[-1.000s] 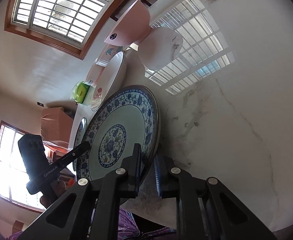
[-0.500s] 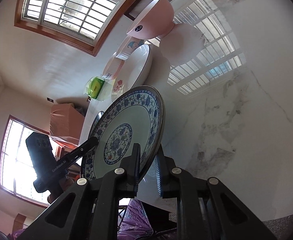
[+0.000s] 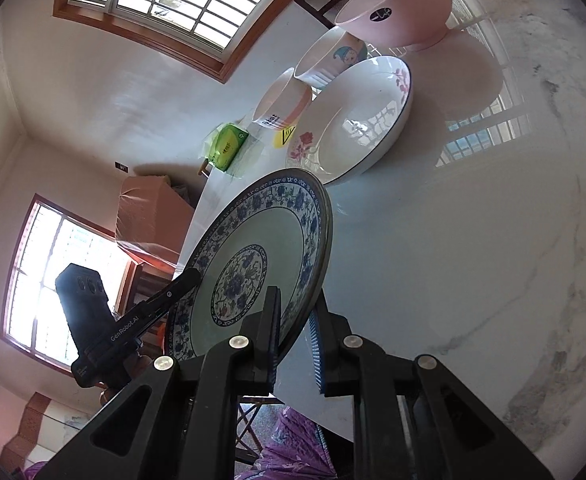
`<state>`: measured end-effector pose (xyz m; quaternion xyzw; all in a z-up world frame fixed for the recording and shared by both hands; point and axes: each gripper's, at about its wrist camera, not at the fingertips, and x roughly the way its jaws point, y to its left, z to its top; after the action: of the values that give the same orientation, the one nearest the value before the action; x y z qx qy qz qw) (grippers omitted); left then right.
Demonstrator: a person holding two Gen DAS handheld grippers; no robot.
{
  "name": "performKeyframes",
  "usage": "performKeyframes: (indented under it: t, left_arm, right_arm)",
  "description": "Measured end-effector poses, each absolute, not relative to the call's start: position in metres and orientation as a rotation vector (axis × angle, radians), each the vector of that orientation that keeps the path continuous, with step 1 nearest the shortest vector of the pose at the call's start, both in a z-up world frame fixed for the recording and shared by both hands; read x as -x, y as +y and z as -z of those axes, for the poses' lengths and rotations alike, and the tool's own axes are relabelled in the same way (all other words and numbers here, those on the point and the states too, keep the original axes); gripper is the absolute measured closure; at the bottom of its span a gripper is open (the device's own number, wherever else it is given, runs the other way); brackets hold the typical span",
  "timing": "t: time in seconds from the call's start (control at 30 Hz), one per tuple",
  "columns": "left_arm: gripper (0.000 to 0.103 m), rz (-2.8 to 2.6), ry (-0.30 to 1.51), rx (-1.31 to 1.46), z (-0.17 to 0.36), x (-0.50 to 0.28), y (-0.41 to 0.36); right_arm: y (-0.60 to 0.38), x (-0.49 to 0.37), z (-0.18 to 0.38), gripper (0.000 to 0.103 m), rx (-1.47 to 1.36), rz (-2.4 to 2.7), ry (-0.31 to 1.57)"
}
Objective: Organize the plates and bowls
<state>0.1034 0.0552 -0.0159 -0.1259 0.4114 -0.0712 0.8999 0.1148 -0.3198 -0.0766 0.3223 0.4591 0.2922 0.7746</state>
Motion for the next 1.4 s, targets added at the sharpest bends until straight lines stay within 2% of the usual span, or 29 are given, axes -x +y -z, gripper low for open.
performKeyframes:
  t: [0.53,1.23,1.4]
  left_arm:
    - [0.082,-0.029,0.829,0.346,0.037,-0.098,0.152]
    - [0.081,-0.089,0.827,0.309,0.056,-0.108,0.165]
    - [0.074,-0.094,0.784,0.241,0.053,-0.104,0.156]
  right_arm:
    - [-0.209,-0.159,0.083,0.088,-0.564,-0.726,1.065]
    - [-0.176,-0.161,0.085,0.088,-0.441,-0.680,1.084]
    - [-0.171,-0.157,0.079,0.088,-0.367,-0.650,1.040]
